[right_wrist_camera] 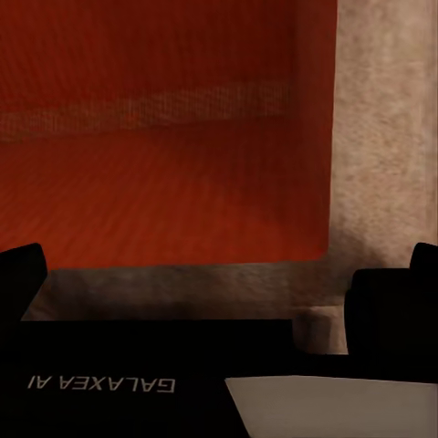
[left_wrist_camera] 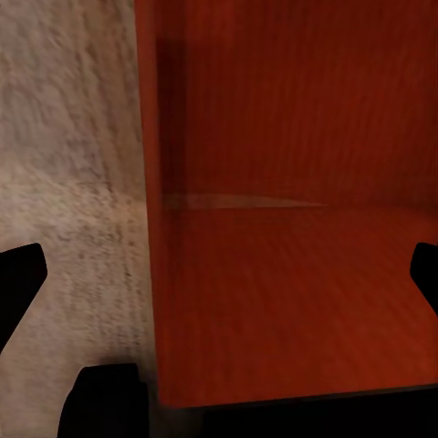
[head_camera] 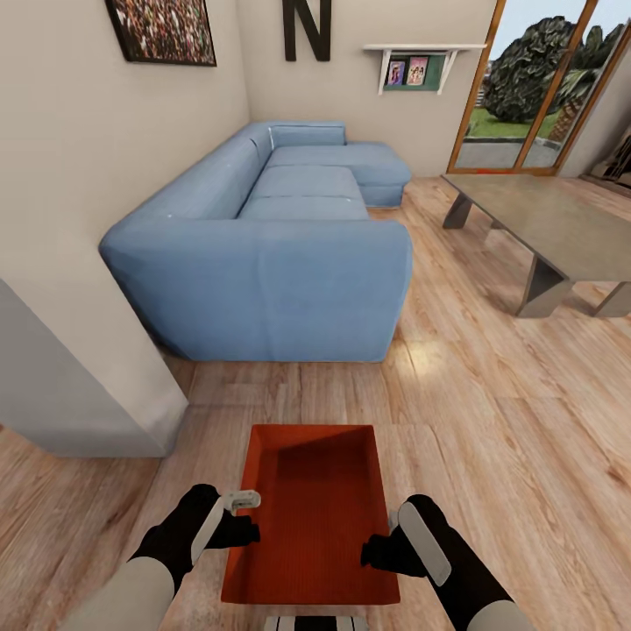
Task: Move the two storage containers from the living room to the garage. In the garage, place one container on the floor and stack the other container on top of it (either order is fine).
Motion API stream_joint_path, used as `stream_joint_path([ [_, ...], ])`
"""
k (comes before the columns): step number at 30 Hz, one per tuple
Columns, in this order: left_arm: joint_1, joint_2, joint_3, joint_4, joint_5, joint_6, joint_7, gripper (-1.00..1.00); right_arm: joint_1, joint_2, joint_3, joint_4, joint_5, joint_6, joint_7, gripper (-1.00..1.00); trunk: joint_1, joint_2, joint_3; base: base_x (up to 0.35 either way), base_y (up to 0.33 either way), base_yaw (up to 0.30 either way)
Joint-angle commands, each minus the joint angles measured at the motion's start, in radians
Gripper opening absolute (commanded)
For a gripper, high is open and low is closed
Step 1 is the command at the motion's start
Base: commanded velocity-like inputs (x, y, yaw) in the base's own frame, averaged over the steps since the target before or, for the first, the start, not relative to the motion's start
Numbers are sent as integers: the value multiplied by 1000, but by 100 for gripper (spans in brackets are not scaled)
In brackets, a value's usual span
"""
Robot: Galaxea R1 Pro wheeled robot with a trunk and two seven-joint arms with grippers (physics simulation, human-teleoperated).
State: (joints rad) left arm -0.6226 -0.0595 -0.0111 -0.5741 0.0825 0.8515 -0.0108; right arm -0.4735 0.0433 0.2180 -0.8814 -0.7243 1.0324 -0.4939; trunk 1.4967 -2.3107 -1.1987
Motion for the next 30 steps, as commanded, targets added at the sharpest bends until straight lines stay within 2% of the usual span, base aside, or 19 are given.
stream_joint_path([
  [1,0,0,-1,-1,8,4,4,100,0,0,2,-1,-10,1,-10,100,0,0,-1,0,0,0],
  [17,0,1,-1,-1,8,4,4,100,0,3,9,-1,-5,1,-13,100,0,0,-1,0,0,0],
  [21,0,0,-1,-1,7,4,5,100,0,2,8,-2,16,1,-14,100,0,0,-1,0,0,0],
  [25,1,0,-1,-1,8,4,5,100,0,1,7,-3,57,1,-14,100,0,0,-1,0,0,0],
  [30,0,0,-1,-1,8,4,4,100,0,1,6,-4,75,1,-13,100,0,0,-1,0,0,0],
])
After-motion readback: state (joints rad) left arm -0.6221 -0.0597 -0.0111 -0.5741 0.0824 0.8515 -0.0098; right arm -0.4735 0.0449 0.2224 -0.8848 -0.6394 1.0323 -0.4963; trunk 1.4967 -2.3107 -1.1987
